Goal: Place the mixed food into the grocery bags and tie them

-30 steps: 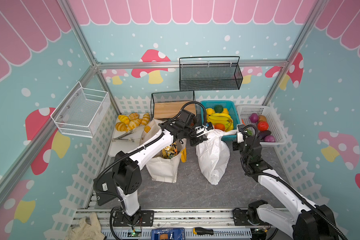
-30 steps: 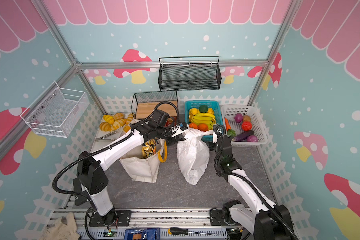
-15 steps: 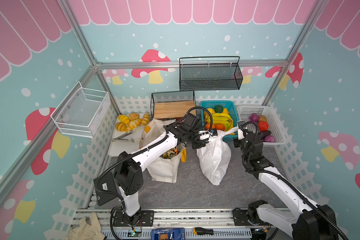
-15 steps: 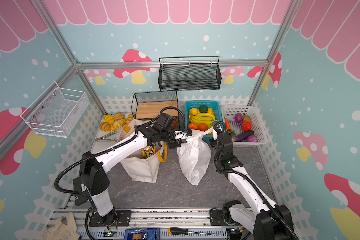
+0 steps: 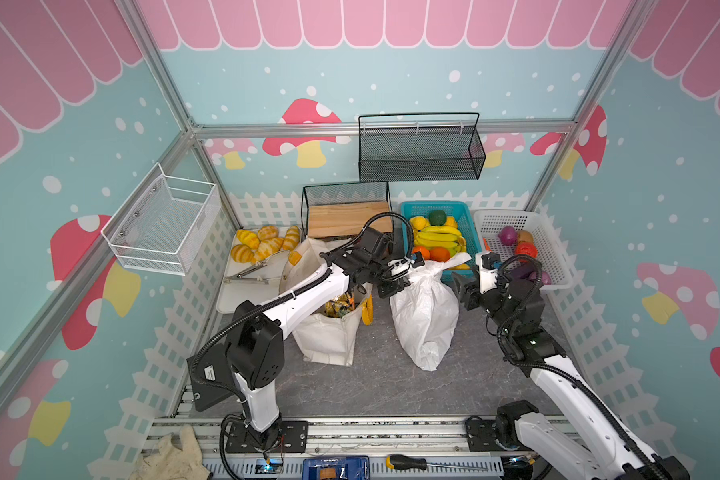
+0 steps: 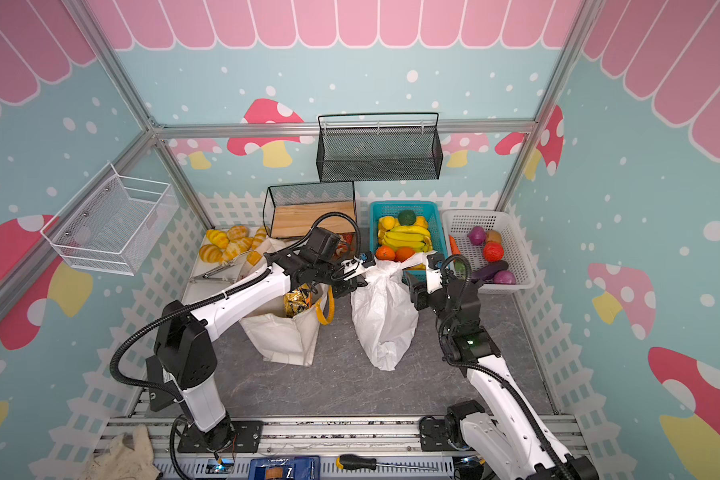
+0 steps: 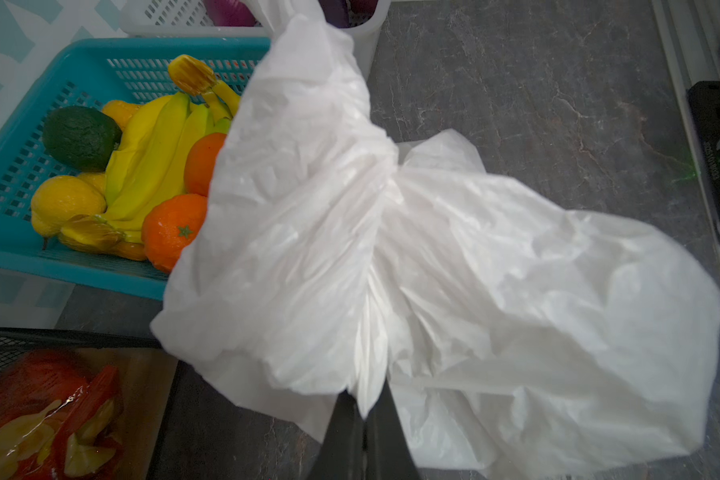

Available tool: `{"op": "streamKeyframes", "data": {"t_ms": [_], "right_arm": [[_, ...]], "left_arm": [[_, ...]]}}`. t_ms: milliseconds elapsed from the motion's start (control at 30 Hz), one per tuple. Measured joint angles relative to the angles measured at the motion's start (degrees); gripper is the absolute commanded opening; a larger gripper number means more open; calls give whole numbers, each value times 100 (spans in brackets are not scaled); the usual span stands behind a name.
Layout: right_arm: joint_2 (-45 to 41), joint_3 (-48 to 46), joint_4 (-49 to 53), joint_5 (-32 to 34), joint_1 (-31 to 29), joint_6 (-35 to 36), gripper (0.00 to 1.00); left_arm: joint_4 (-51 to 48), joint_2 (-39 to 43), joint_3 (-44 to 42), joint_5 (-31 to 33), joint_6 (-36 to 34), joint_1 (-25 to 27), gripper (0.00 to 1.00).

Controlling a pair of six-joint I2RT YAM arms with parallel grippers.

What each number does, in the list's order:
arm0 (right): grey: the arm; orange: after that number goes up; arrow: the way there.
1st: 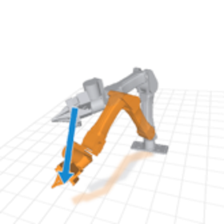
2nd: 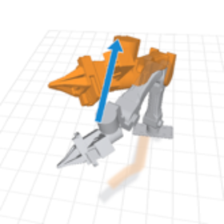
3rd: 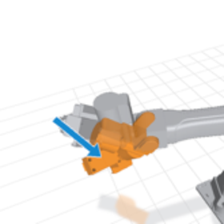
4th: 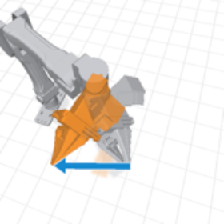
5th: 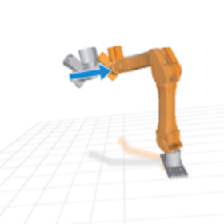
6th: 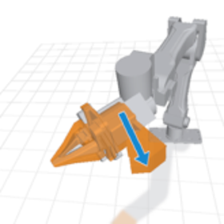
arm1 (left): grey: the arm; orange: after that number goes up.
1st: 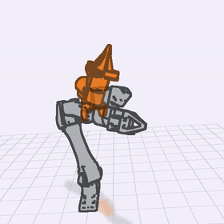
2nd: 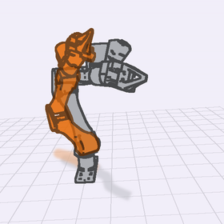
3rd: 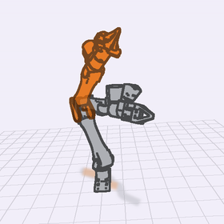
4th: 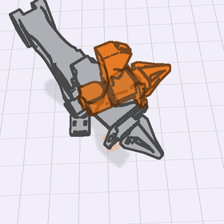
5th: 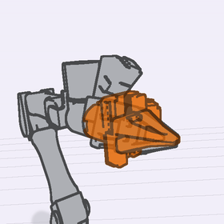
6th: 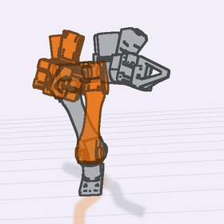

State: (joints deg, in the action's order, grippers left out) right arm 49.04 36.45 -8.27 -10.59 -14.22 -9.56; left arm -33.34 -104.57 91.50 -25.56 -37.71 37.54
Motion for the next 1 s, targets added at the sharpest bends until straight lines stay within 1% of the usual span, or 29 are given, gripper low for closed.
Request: {"op": "streamKeyframes", "data": {"t_ms": [133,233,333,467,600,667,700,767,833,900,933,967,1000], "right_arm": [[286,101,-116,-730,-2,-452,69],[656,120,-214,-1158,-2,-955,68],[741,66,-302,-1357,-2,-1506,68],[841,-31,-710,-1569,-2,-2140,69],[1239,-46,-1154,-1679,-2,-2549,69],[1462,-72,-1390,-1729,-2,-2708,67],[1576,-85,-1528,-1762,-2,-2787,65],[1808,-107,-1843,-1869,-2,-2959,57],[2024,-144,-2212,-1980,-2,-3136,44],[2216,-208,-2605,-2103,-2,-3373,26],[2277,-238,-2754,-2142,-2,-3440,19],[2334,-280,-2903,-2186,-2,-3526,15],[2371,-330,-3040,-2216,2,-3615,11]], "left_arm": [[55,107,0,31,13,44,0],[111,164,0,52,31,61,0],[138,184,0,61,46,79,0],[155,184,0,74,46,87,0],[157,184,0,90,46,96,0],[160,184,0,92,44,107,0],[160,184,0,92,44,118,0],[160,184,0,92,42,136,0],[164,184,-2,94,39,151,0],[173,184,-11,94,37,155,0],[175,184,-15,96,37,155,0],[179,186,-22,98,37,155,2],[199,197,-44,98,35,155,11]]}}
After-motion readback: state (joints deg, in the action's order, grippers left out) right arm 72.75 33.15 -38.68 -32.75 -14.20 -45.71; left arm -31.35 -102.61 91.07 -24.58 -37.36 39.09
